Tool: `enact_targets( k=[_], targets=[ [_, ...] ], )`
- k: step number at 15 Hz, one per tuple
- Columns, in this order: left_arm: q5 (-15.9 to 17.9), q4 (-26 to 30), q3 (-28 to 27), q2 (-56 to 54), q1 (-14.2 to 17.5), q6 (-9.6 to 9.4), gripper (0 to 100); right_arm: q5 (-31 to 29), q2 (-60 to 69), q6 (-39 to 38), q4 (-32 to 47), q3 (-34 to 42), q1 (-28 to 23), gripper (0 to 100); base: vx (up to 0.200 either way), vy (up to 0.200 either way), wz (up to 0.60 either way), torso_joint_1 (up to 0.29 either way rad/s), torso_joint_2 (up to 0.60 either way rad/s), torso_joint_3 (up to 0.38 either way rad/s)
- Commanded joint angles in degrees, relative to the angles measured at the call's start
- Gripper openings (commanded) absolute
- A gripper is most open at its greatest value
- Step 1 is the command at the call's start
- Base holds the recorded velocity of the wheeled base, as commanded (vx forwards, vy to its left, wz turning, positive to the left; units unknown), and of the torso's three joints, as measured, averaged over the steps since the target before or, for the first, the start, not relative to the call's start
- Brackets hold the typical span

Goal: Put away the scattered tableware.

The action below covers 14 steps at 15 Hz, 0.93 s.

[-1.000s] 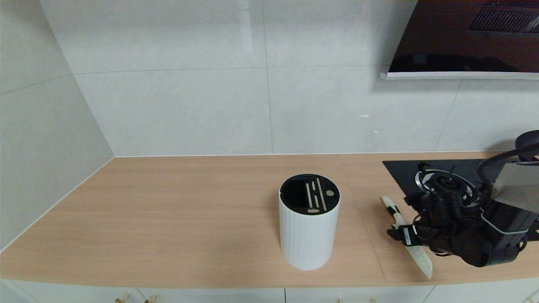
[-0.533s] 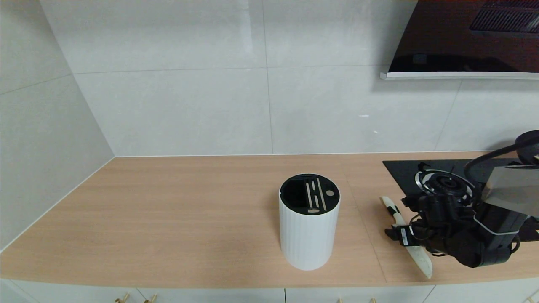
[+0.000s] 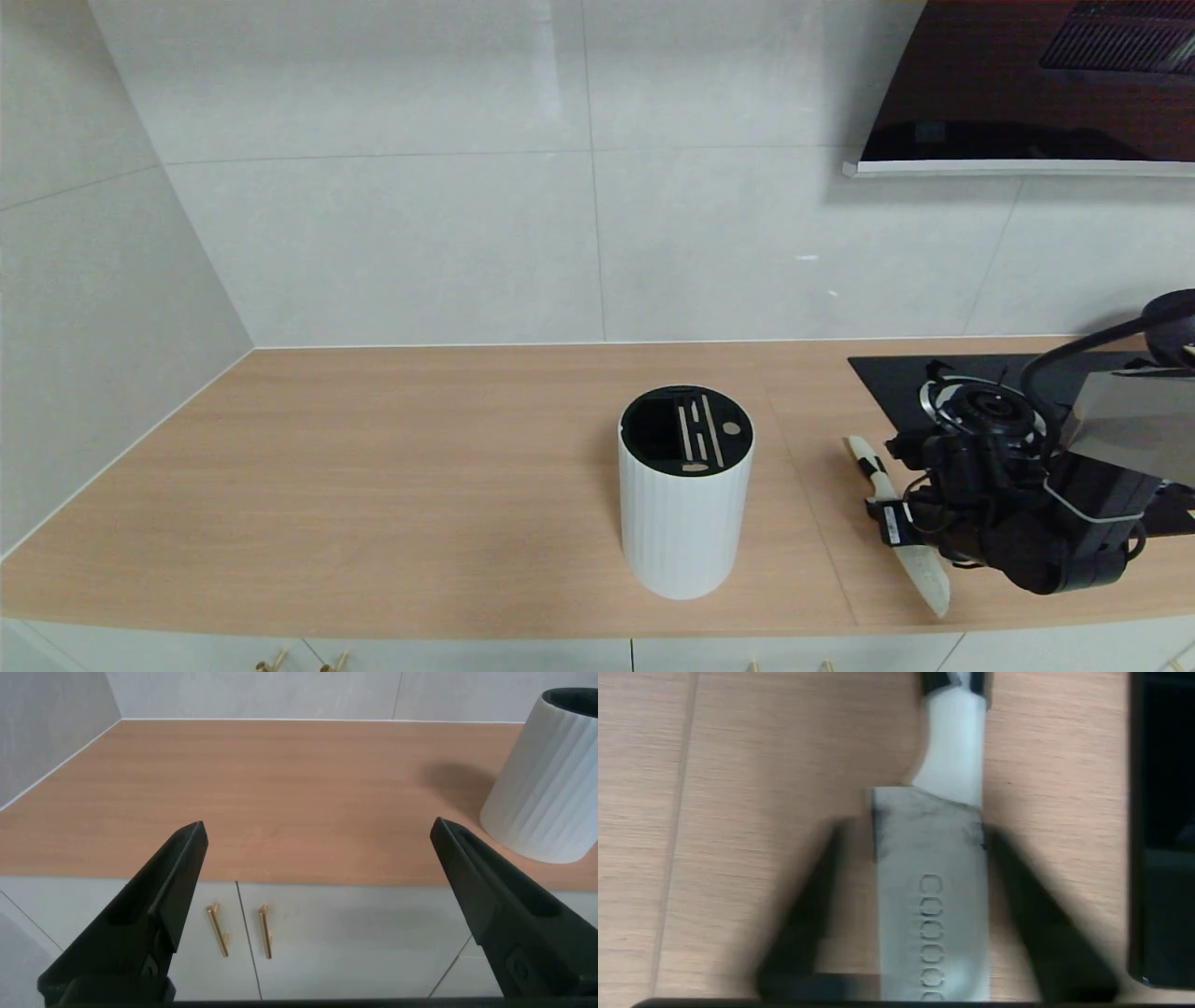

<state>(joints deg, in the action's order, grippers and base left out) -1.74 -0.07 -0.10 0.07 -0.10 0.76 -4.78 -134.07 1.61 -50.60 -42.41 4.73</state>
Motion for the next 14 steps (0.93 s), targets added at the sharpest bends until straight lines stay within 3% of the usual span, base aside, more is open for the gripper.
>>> enact_targets(
  k=[1,8,14],
  targets=[
    [-0.01,0.07,0.01,0.01,0.01,0.04,100,-0.06,-0.14,-0.03,0.24,0.05,0.02,0,0.0,0.0,0.0,0.0,0.0,0.0],
    [-0.01,-0.01,0.01,0.01,0.01,0.04,100,-0.93,2.59,-0.91,-0.29,1.37,0.02,0,0.0,0.0,0.0,0.0,0.0,0.0],
    [0.07,-0.01,0.1,0.01,0.01,-0.23,100,-0.58,20.43,-1.08,1.38,4.88,2.04,0,0.0,0.0,0.0,0.0,0.0,0.0]
  ],
)
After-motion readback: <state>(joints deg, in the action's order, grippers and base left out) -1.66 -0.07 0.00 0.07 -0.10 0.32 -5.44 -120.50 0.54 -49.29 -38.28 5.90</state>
